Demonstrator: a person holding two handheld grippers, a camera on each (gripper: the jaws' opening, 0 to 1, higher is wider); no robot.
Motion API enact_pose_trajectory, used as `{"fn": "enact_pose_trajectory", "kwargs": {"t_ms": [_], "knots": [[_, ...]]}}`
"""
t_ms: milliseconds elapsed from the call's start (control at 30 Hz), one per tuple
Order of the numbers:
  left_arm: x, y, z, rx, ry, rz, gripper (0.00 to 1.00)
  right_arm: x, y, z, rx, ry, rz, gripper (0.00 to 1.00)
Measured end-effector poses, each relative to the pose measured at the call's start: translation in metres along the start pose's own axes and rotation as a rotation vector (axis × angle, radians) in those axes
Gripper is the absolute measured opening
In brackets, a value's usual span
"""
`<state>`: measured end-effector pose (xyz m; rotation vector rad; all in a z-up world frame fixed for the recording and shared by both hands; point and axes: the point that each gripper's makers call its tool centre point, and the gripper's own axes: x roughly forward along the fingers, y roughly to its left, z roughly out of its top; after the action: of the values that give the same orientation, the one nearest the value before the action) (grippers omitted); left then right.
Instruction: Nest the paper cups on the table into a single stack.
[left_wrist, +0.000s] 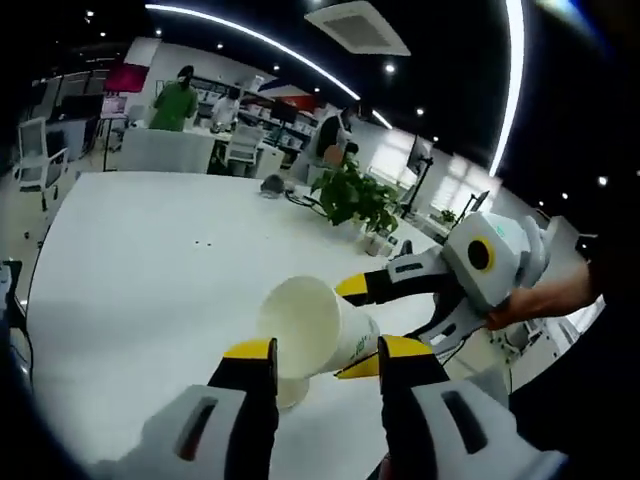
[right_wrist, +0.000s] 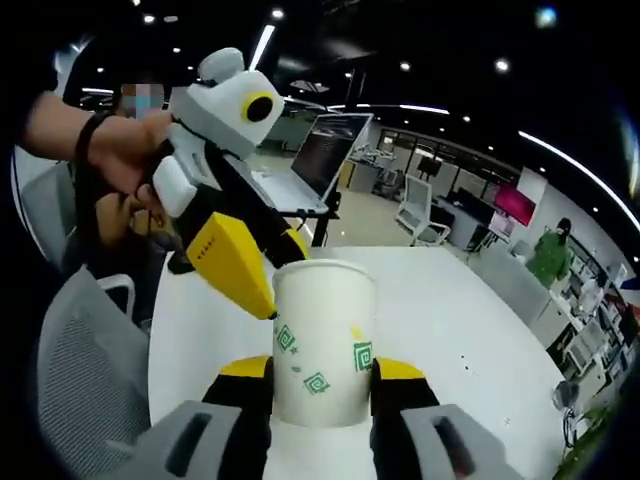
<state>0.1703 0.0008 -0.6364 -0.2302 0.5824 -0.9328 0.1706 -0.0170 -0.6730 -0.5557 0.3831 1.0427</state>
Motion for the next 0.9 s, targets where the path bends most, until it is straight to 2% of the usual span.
{"fn": "enact_pose_trajectory", "kwargs": {"t_ms": [133,167,367,533,633,700,900], "knots": [[0.003,-0.009,-0.005,-0.006,0.020,-0.029,0.36,-0.002,0.008,0.005,-0.060,0.002,0.010,0.37],[0.004,-0.009,-0.007,-0.008,0.025,-0.036,0.36,-0.002,0.013,0.005,-0.120,0.018,0.017,0.37],[0.008,-0.026,-0.012,-0.027,0.044,-0.082,0.34,-0.002,0.029,0.012,-0.186,0.012,0.039,0.37],[0.011,-0.030,-0.017,-0.037,0.061,-0.107,0.25,-0.001,0.035,0.017,-0.178,-0.005,0.052,0.37],[0.013,-0.032,-0.018,-0.054,0.064,-0.121,0.13,0.000,0.036,0.016,-0.169,-0.003,0.051,0.37],[0.013,-0.038,-0.015,-0.066,0.048,-0.141,0.00,0.000,0.037,0.014,-0.170,0.000,0.052,0.37],[0.015,-0.041,-0.021,-0.042,0.074,-0.146,0.00,-0.003,0.034,0.012,-0.126,-0.008,0.042,0.40]]}}
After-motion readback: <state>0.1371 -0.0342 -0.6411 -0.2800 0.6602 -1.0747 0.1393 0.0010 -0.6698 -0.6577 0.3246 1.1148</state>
